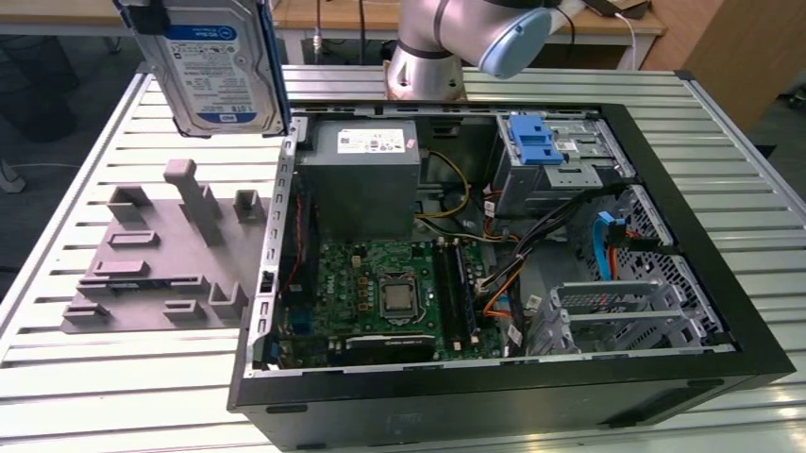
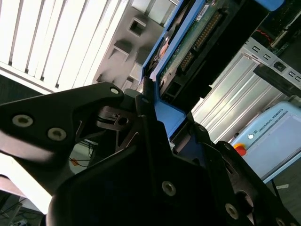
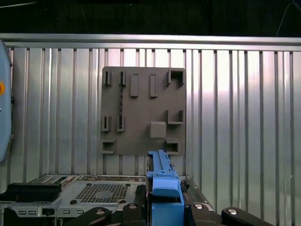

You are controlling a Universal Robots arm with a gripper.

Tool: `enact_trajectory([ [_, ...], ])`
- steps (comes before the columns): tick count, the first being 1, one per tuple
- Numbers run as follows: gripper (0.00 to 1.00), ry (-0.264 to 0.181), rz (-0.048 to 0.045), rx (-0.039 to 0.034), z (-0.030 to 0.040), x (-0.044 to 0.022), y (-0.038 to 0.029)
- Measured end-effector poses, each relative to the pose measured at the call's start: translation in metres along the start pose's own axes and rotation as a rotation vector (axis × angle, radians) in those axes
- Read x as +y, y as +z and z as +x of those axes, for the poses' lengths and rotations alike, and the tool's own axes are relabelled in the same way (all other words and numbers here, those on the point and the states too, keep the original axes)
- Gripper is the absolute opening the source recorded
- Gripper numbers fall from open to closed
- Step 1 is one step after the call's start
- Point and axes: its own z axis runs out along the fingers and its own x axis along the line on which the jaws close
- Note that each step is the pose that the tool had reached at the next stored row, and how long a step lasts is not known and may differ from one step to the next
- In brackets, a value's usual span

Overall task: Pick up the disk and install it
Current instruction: 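Pick up the disk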

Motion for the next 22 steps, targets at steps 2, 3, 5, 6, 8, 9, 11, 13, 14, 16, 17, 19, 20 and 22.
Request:
enact_trajectory([
  [2, 0.36, 0.0, 0.0, -0.0001, 0.0028, -0.0002, 0.0],
  [3, 0.36, 0.0, 0.0, 0.0, 0.0036, -0.0005, -0.0001],
  [5, 0.36, 0.0, 0.0001, -0.0001, 0.0046, -0.002, -0.0001],
  [6, 0.36, 0.0, 0.0, -0.0001, 0.005, -0.003, -0.0001],
  [8, 0.36, 0.0, -0.0002, -0.0001, 0.0055, -0.0056, -0.0002],
  [9, 0.36, 0.0, -0.0003, 0.0, 0.0057, -0.007, -0.0002],
  [11, 0.36, 0.0, -0.0005, 0.0, 0.006, -0.0099, -0.0003],
  [13, 0.36, 0.0, -0.0006, -0.0001, 0.0062, -0.0128, -0.0003],
  [14, 0.36, 0.0, -0.0007, -0.0001, 0.0063, -0.0142, -0.0004],
  [16, 0.36, 0.0, -0.0011, 0.0, 0.0064, -0.0169, -0.0004],
  [17, 0.36, 0.0, -0.0011, 0.0, 0.0065, -0.0182, -0.0005],
  [19, 0.36, 0.0, -0.0013, 0.0, 0.0066, -0.021, -0.0005],
  [20, 0.36, 0.0, -0.0014, 0.0, 0.0067, -0.0225, -0.0006],
  [22, 0.36, 0.0, -0.0015, 0.0, 0.0067, -0.0253, -0.0006],
])
